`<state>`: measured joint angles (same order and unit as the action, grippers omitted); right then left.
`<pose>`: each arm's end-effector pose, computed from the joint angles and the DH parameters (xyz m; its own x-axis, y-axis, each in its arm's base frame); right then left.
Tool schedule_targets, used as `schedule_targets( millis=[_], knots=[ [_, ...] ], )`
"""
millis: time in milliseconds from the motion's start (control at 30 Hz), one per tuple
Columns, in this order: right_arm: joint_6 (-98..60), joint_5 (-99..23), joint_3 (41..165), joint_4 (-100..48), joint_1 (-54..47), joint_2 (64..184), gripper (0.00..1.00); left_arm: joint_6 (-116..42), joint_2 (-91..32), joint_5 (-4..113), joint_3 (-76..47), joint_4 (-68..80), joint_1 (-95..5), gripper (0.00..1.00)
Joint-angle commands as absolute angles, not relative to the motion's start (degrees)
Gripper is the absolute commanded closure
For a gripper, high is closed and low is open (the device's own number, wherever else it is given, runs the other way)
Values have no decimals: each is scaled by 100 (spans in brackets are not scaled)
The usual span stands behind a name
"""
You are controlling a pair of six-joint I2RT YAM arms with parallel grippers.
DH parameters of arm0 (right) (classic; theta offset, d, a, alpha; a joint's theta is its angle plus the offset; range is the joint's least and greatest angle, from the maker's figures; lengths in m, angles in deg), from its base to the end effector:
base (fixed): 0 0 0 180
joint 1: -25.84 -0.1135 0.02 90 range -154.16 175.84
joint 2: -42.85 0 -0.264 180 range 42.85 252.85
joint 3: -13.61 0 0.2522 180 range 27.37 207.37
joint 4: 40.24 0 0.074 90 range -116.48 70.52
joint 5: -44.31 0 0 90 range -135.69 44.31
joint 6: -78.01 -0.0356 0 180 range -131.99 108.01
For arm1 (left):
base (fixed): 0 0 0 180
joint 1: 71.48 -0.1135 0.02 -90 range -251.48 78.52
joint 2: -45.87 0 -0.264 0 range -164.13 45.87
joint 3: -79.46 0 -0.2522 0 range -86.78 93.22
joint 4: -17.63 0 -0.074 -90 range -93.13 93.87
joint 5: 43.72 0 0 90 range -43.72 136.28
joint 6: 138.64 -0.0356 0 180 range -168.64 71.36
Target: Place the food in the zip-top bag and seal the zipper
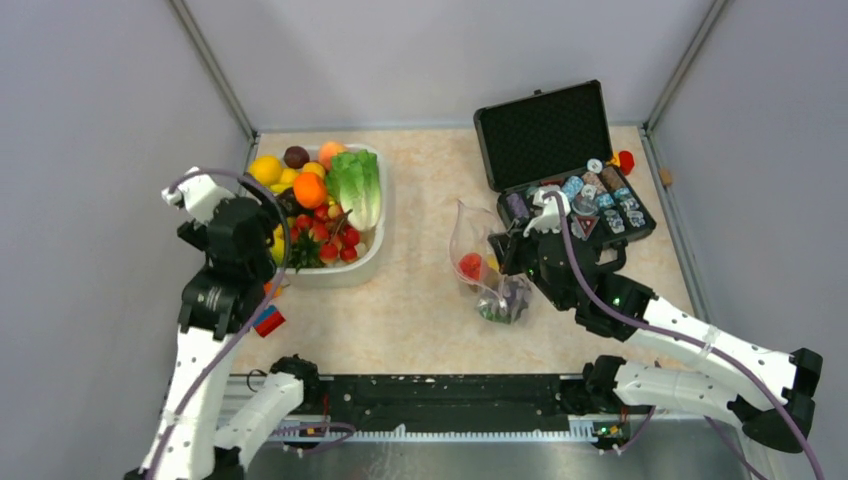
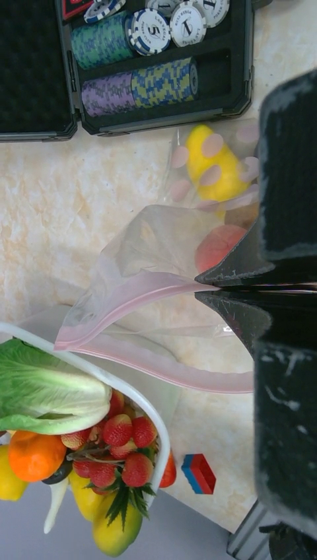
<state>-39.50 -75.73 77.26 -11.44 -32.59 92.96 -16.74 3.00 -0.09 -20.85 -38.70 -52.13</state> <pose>0.1183 0.1585 0.3475 -0.3461 0.2005 -0.9165 -0.3663 0.8705 0.3288 0.1230 -0.0159 0.4113 -0.0482 -0.3695 -0.9280 -0.5189 0.8031 -0.2929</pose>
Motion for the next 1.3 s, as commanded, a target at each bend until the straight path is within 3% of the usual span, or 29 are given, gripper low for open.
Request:
schedule_targets(
  millis=[0,200,300,433,667,1267],
  knots=[
    [-3819,-7616,7982,-1107,-3180,9206,99,-2220,-305,2284,-1995,-2994,-7130,1],
    [-3737,-7488,8037,-1016,-3161,9146,99,-1458,-697,2997,-1812,-3356,-9431,1],
    [-3652,-7480,8044,-911,-3153,9099,99,-910,-471,2952,-2298,-3364,-9990,1],
    [-3558,-7474,7976,-898,-3134,8955,99,-75,-288,2430,-3020,-3449,-10090,1],
    [-3402,-7428,8031,-689,-3126,8732,98,1165,-1089,1990,-3188,-4527,-10109,1],
    [-3894,-7366,8375,-213,-3124,8836,99,1739,-1794,2210,-4521,-3300,-10130,7]
  ],
)
